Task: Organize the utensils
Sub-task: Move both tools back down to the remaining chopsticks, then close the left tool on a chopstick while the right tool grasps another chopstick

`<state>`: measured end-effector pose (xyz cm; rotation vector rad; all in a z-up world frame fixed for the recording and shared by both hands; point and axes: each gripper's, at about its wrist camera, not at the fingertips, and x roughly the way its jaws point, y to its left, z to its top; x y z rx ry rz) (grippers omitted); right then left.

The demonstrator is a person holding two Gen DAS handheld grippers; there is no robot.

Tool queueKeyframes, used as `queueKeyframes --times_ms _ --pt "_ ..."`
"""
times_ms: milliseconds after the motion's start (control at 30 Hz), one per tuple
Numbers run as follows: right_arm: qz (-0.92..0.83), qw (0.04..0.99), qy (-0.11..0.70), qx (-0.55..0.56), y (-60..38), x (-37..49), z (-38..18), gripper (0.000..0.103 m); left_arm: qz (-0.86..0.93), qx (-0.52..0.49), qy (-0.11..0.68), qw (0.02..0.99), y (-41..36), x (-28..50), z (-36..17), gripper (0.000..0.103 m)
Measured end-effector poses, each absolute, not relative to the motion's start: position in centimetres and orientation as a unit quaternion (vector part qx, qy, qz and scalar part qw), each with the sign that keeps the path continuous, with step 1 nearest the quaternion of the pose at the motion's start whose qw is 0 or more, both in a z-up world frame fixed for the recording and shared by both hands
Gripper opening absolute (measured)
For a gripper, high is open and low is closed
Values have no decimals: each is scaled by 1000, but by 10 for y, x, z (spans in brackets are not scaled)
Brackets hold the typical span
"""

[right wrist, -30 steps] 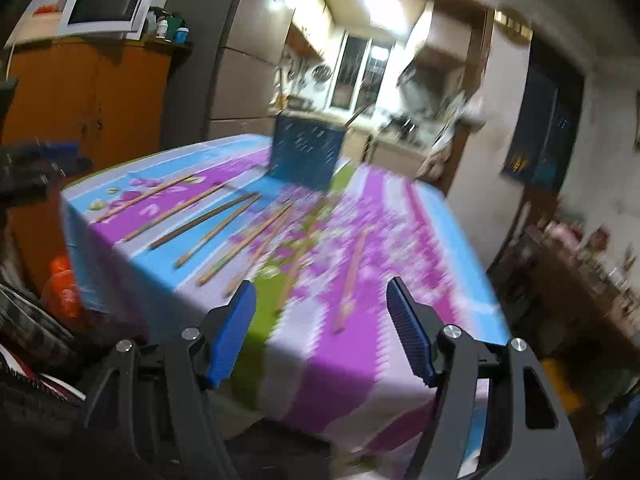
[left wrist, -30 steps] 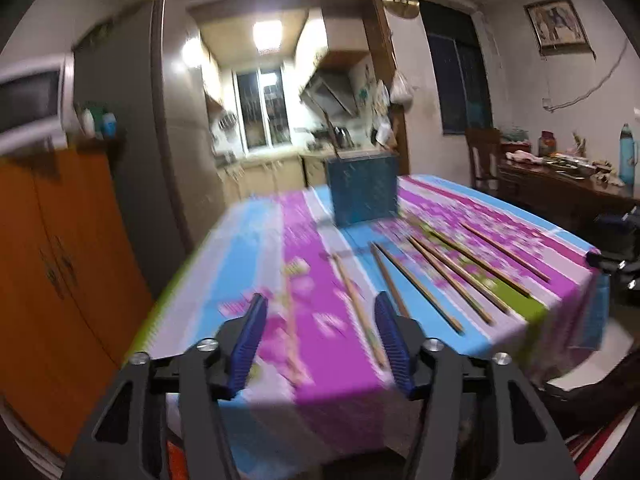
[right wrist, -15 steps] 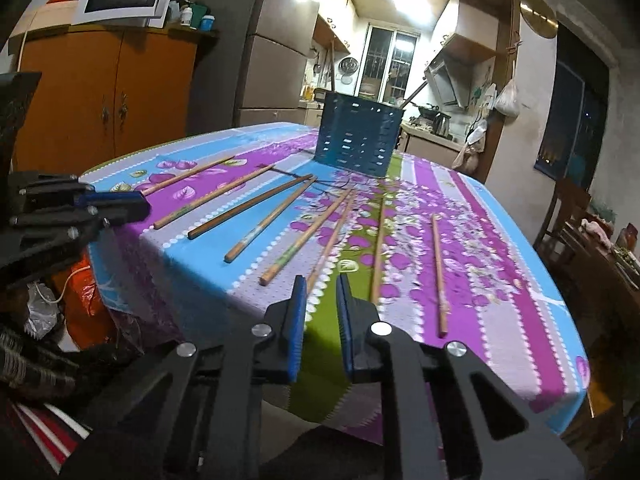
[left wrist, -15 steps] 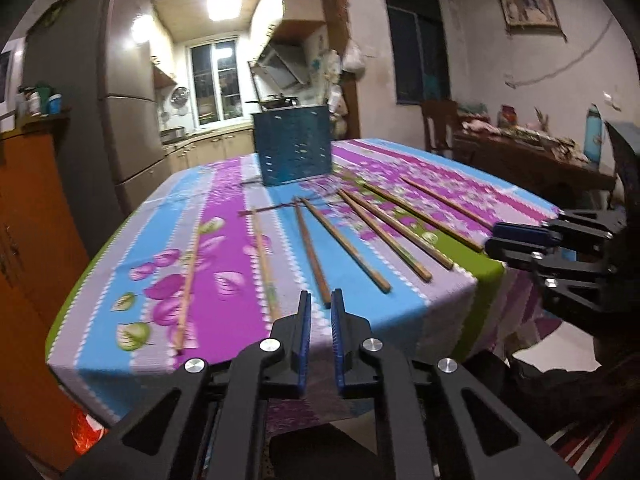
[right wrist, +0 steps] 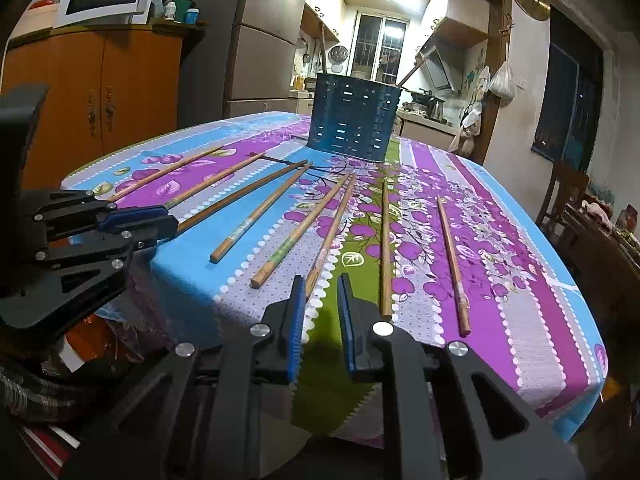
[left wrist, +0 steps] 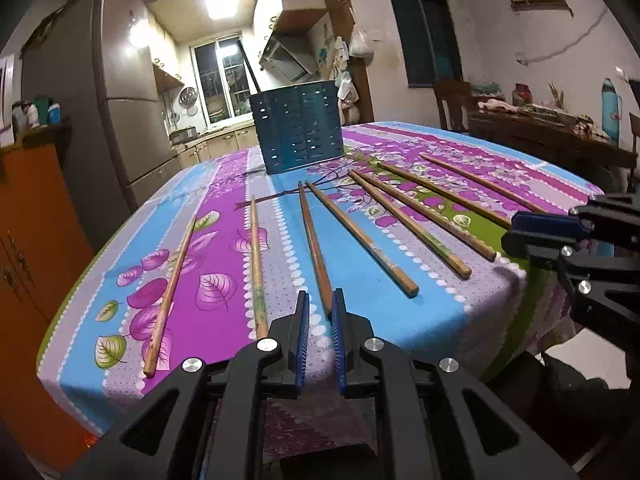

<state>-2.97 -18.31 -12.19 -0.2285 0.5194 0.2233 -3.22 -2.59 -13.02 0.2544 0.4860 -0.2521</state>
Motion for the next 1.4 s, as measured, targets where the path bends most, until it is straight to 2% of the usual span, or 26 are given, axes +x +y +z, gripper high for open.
queueKeyframes --times_ms 200,300,900,1067,1133,1400 --pt "114 952 265 -106 -180 -22 -127 20 -122 117 237 957 -25 -30 -132 13" --pt "110 951 271 -101 -180 -18 -130 19 -125 114 238 956 -28 -30 -135 17" --pt "102 955 270 -62 -187 -17 -132 19 -135 94 225 960 -24 -27 -138 17" --pt "113 955 267 -65 -184 -18 -132 7 -144 86 225 960 -23 -26 -139 12" --pt "113 956 266 -59 -184 -19 -132 7 -144 94 222 960 -25 -27 -139 9" --pt "109 958 264 -35 -191 -18 -131 5 -148 94 224 959 -27 -28 -138 8"
